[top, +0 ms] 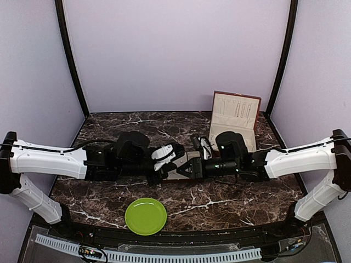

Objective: Organize the mixed jewelry
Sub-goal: Pass from the left arm to the right

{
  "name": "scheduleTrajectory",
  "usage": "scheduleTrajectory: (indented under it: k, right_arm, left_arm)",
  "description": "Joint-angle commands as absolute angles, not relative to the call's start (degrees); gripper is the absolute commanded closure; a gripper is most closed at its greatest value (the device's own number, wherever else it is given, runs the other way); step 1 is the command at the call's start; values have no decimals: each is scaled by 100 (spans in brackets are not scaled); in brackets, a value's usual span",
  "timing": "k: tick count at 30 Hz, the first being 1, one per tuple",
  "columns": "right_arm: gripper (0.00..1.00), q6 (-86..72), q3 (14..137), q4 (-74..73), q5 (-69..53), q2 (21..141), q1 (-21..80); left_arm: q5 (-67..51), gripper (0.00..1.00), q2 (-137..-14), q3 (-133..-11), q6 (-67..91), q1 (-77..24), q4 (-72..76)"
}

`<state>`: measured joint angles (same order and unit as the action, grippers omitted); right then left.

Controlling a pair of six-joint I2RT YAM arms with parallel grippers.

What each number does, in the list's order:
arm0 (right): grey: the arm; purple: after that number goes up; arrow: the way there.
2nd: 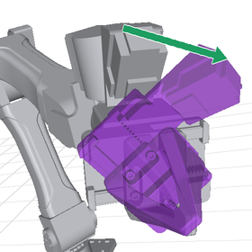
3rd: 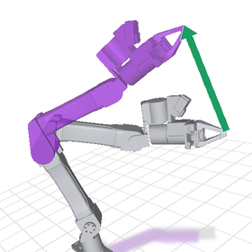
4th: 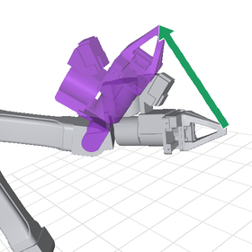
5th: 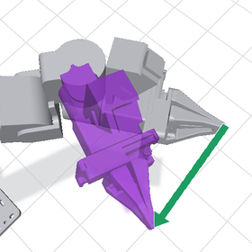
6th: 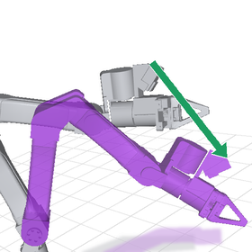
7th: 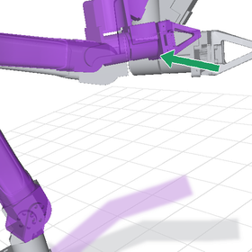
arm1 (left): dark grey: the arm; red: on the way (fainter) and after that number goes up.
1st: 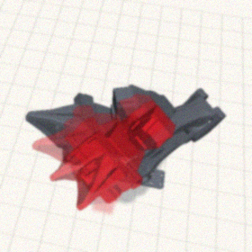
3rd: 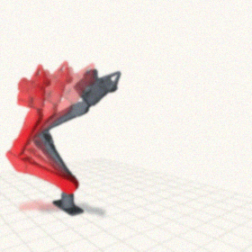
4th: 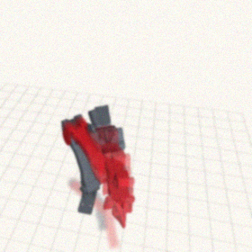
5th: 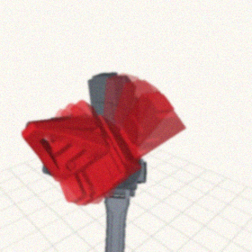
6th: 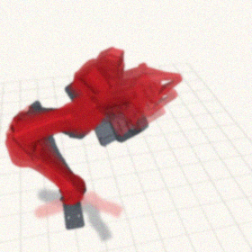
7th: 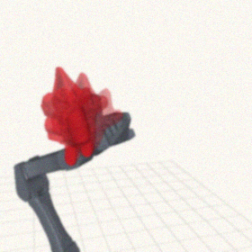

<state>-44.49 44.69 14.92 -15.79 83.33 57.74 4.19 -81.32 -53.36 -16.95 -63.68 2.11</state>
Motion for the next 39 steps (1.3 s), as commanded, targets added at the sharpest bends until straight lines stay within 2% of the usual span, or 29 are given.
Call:
scheduleTrajectory:
  k: [1, 12, 17, 20, 25, 27, 33, 39]
  right_arm:
    - [73, -4467, 4563, 1888, -1772, 8390, 5814]
    - [86, -4470, 4546, 2140, -1909, 8454, 5809]
    - [100, -4450, 4499, 2177, -1869, 8391, 5801]
    - [100, -4413, 4421, 2197, -1781, 8307, 5786]
    - [100, -4180, 4291, 1985, -1592, 8071, 5706]
    - [100, -4003, 4212, 1837, -1472, 7938, 5656]
    - [100, -3480, 3970, 1529, -1395, 7528, 5361]
    - [100, -2962, 3848, 1336, -1540, 7254, 5132]
  left_arm:
    - [504, 100, -8087, -5249, -1719, -6438, 375]
    - [463, 100, -8001, -5176, -1636, -6468, 507]
    - [402, 100, -7992, -5173, -1611, -6469, 510]
    - [454, 98, -7953, -5168, -1564, -6469, 527]
    - [531, 62, -7766, -5115, -1454, -6469, 602]
    - [569, 50, -7655, -5090, -1433, -6460, 640]
    - [439, 31, -7297, -5087, -1215, -6315, 637]
    - [-1025, 23, -7255, -5387, -621, -5669, 380]
